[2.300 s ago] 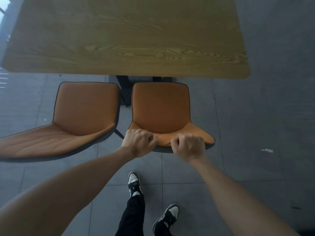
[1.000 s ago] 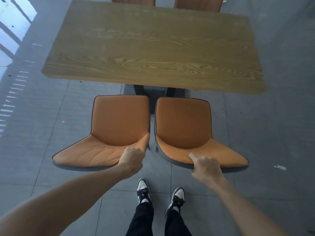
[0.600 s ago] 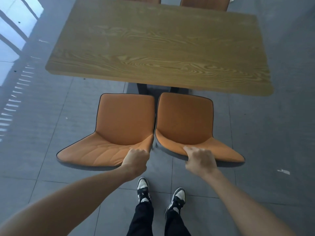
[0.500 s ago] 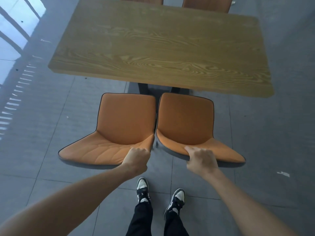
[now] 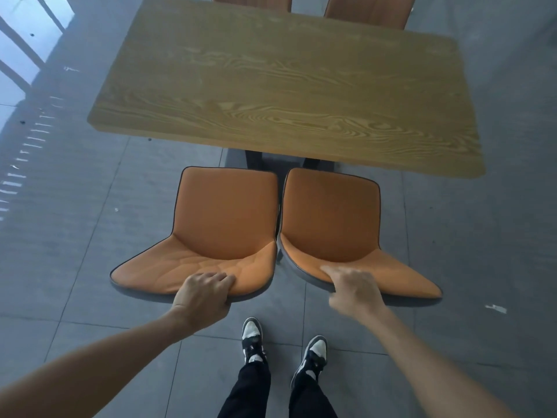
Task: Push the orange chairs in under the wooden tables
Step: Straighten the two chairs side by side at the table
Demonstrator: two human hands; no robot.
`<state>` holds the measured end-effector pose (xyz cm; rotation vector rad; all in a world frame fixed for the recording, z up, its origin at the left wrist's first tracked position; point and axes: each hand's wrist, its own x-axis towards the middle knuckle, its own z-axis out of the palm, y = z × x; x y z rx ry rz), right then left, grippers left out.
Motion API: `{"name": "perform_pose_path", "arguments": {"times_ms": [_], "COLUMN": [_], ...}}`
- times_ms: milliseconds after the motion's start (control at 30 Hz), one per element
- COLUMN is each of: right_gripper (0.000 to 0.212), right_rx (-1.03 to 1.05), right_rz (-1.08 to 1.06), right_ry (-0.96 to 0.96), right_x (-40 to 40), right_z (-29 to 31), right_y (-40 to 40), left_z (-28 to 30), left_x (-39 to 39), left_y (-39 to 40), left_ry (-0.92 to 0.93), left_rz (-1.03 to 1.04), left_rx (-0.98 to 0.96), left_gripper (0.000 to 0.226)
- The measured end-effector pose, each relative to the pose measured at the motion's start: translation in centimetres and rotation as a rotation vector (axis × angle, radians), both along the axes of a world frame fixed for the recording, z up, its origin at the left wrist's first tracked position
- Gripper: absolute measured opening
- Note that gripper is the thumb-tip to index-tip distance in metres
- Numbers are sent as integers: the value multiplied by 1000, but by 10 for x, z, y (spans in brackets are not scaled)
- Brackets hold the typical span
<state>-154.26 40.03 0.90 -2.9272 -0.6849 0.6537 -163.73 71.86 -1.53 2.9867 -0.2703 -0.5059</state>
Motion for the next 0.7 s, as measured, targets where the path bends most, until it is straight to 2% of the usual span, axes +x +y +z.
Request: {"name": "perform_pose_path", "arguments": {"times_ms": [200,367,467,700], "right_gripper": [65,65,65,65], "right_rx": [51,29,40,46], "right_rz": [31,54,92,80], "right_ry": [14,10,4,-11], "right_x": [-21,5,0,5], "right_z": [-7,6,5,0], "right_y": [-8,-19,-34,-36], "left_z": [-3,0,-5,-11], "left_x": [8,2,-2,4], "left_y": [-2,0,2,3], "left_ry": [-73,-110,-139,-187], "left_rz": [4,-15,-16,3], "left_rx": [-47,-76,-93,-75], "left_gripper": [21,21,15,19]}}
